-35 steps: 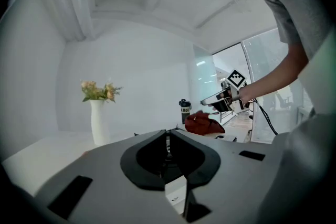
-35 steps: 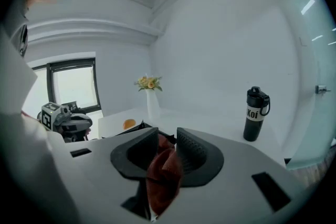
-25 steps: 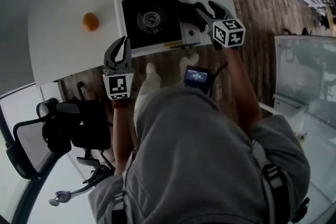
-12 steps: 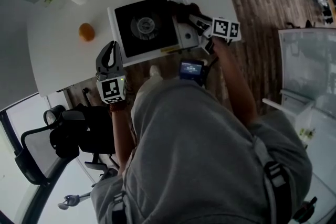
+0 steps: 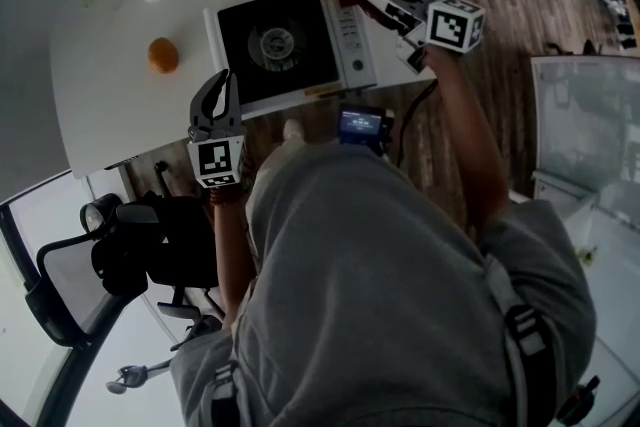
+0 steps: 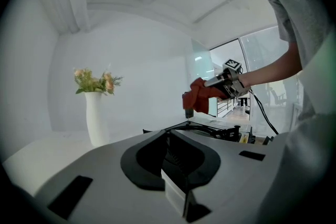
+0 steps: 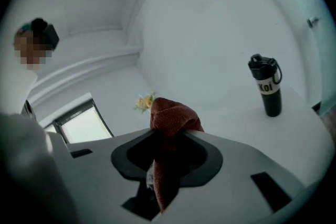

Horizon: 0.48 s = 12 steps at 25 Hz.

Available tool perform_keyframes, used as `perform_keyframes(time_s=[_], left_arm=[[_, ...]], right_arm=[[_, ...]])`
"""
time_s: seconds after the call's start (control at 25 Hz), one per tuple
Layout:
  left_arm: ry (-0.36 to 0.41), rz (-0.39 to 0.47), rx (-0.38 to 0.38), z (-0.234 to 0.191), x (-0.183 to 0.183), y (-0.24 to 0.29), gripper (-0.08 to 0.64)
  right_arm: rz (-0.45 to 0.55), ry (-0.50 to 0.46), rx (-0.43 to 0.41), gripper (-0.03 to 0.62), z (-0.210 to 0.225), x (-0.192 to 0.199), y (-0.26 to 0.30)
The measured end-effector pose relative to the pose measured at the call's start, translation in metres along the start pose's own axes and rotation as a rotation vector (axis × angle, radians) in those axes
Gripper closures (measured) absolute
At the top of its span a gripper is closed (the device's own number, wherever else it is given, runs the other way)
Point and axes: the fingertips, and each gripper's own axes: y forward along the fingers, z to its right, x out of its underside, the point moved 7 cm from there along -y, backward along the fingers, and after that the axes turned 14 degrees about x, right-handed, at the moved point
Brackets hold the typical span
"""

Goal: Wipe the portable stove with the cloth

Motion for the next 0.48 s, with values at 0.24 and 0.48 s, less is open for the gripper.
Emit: perform_keyframes(time_s=[0.24,0.48], left_arm=[[0.000,-0.026,0.031,0.009,0.007,0.005,0.518],[-0.001,-0.032,0.034,0.009,0.010,0.003,0.518]], right_arm=[[-0.004,0.208,-0.032,0.482,0.022,0.004,0.027],[-0.259,-0.282,0.251,0.420,0.045,0.045,0.045]])
